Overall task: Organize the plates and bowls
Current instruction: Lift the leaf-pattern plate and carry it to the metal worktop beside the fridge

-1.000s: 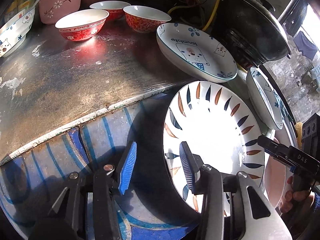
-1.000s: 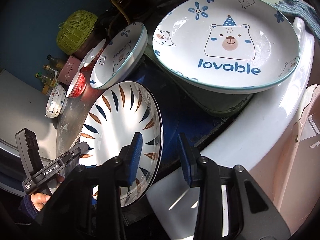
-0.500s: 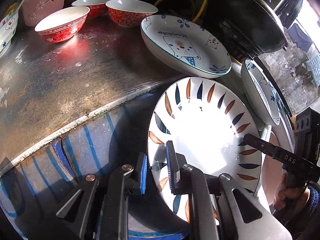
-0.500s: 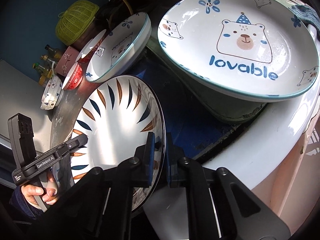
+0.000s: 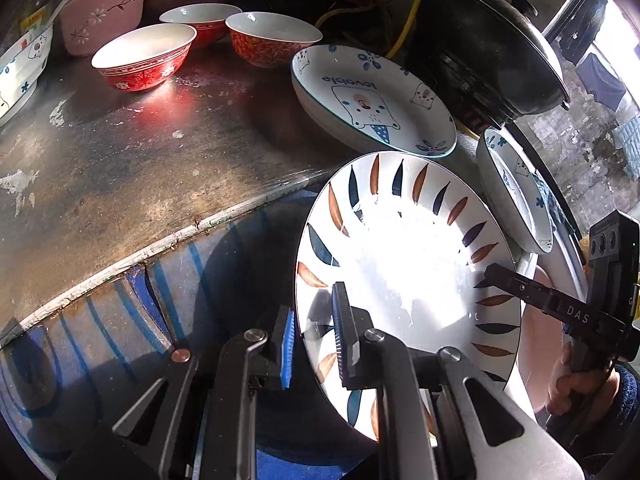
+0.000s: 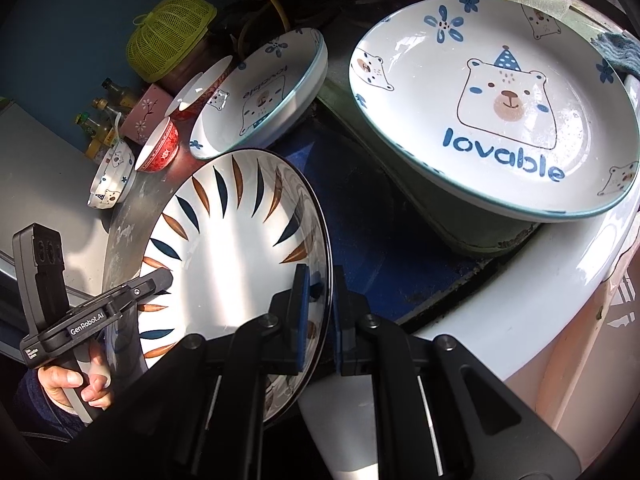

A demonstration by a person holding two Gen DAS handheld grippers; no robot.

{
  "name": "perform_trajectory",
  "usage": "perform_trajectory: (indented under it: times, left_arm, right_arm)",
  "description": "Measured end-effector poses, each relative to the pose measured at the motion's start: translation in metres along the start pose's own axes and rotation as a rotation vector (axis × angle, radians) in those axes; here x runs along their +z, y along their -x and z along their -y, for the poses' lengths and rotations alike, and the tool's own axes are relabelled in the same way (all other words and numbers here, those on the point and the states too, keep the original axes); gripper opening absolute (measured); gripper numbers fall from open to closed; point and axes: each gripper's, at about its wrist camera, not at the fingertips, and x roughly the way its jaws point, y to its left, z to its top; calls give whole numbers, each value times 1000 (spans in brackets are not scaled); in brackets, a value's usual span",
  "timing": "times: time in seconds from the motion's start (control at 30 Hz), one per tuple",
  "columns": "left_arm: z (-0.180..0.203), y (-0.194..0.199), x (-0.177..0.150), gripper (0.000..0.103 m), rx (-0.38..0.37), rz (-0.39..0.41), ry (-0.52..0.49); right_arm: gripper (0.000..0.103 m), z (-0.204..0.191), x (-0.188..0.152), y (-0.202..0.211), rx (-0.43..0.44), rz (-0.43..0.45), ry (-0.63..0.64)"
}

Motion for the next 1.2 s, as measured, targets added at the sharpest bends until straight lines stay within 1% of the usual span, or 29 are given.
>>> perform_trajectory:
  times: [0.27, 0.47, 0.6, 0.87, 1.2]
  left_arm:
    - [-11, 28, -4, 15, 48, 56, 63]
    - [-25, 52, -9, 15, 101, 112, 133]
    - [-41, 71, -12, 15, 133, 148, 185]
    - [-96, 106, -25, 15, 199, 197, 291]
    - [-187, 153, -48, 15, 286, 239, 423]
  right_arm:
    - [11, -20, 9, -1, 55, -25, 71]
    - [11, -46, 20, -8, 102, -51, 155]
    - [11, -68, 25, -15, 135, -73, 207]
    - [11, -130, 28, -44, 189, -130, 312]
    - [11, -230, 14, -99, 254, -217, 431]
